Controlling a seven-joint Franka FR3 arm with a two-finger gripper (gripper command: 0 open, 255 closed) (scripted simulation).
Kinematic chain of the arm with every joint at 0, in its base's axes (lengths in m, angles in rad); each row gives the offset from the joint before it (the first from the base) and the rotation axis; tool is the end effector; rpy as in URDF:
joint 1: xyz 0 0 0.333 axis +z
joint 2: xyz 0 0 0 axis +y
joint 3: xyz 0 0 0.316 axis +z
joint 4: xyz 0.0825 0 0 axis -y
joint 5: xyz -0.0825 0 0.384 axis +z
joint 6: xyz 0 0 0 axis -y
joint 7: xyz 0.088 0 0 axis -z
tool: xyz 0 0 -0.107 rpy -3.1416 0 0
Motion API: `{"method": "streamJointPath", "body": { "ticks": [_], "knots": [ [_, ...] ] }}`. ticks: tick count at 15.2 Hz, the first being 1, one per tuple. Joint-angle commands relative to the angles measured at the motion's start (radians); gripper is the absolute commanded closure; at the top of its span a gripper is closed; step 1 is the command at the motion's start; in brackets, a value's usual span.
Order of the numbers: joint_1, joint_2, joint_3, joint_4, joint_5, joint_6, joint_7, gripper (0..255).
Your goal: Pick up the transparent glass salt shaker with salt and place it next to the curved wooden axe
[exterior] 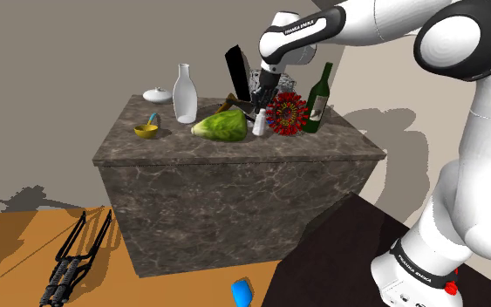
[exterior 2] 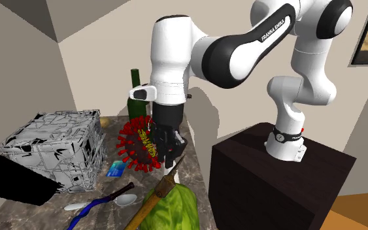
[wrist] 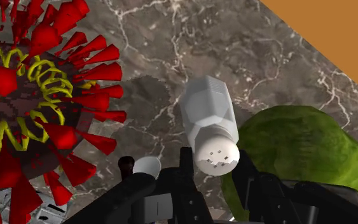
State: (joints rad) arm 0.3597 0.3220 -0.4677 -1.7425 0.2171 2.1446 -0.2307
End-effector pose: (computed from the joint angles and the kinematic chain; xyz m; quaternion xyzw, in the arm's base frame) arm 0.6492 -0.0352 0.4176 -0.9977 -0.0222 -0.0625 0.0132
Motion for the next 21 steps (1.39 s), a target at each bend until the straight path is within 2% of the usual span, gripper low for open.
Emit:
{"method": "streamJointPath", "body": {
  "ticks": [1,5,12,13,18,21],
  "knots": [
    [-0.002,0.008,0.002,-0.016,0.007,0.023,-0.007,255],
    [-0.006,0.028,0.008,-0.041,0.021,0.066,-0.018,255],
    [-0.006,0.028,0.008,-0.041,0.021,0.066,-0.018,255],
    [-0.006,0.028,0.008,-0.041,0.021,0.066,-0.018,0],
    [-0.006,0.028,0.008,-0.041,0.021,0.066,-0.018,0],
    [0.004,-0.025,-0.006,-0.010,-0.012,-0.012,0.003,0]
  ]
}}
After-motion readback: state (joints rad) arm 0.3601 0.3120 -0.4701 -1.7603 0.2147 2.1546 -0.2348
